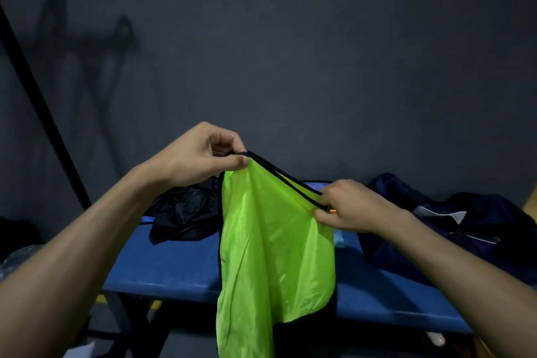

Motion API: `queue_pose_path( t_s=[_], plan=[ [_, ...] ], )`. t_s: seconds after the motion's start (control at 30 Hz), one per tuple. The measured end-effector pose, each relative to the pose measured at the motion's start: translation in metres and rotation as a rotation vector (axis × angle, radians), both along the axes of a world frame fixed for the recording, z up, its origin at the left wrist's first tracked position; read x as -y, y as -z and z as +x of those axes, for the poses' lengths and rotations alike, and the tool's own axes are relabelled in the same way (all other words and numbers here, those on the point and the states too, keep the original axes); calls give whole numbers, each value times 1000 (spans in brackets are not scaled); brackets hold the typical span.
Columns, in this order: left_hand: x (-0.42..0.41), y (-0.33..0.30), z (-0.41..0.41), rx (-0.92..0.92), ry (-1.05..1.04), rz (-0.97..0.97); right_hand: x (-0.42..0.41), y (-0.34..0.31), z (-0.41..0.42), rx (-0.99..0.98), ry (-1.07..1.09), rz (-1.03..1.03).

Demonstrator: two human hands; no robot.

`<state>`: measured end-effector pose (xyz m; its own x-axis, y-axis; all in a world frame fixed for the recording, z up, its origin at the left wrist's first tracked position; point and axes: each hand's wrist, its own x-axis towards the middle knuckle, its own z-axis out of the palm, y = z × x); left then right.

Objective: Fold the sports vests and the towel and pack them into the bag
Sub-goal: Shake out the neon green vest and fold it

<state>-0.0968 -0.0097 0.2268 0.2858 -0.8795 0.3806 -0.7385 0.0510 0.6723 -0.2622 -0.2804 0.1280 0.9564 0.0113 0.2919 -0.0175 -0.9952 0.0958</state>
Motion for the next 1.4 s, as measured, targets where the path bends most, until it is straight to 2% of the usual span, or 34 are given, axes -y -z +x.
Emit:
queue_pose_path(
  t_s=[0.07,0.23,0.3,0.4,0.53,0.67,0.73,0.9,1.1,1.17,1.27,1.4],
  plan=[
    [-1,3,1,18,-5,10,9,0,-5,34,17,90],
    [-2,11,14,51,-105,-19,29,8,-13,194,34,681],
    [-2,14,21,93,-166,-43,31,13,-13,282,64,742],
    [-2,13,27,101,-217,-103,31,16,-13,374,55,482],
    [1,5,28,44,-179,-163,29,25,-16,209,-65,150],
    [3,5,30,0,-165,-211,40,41,-17,37,-71,8],
    [1,7,33,-19,-154,-230,46,47,-18,12,-51,11],
    [-5,17,45,-6,-197,-205,64,47,-25,205,66,267],
    [-12,30,66,-29,-289,-146,72,20,-37,358,133,945],
    [-16,32,67,-25,-296,-109,71,7,-41,395,118,1107],
    [-22,36,66,-48,-287,-75,69,-12,-48,463,76,1218],
    [-26,36,65,-88,-309,-88,72,-29,-58,496,50,1241]
  ],
)
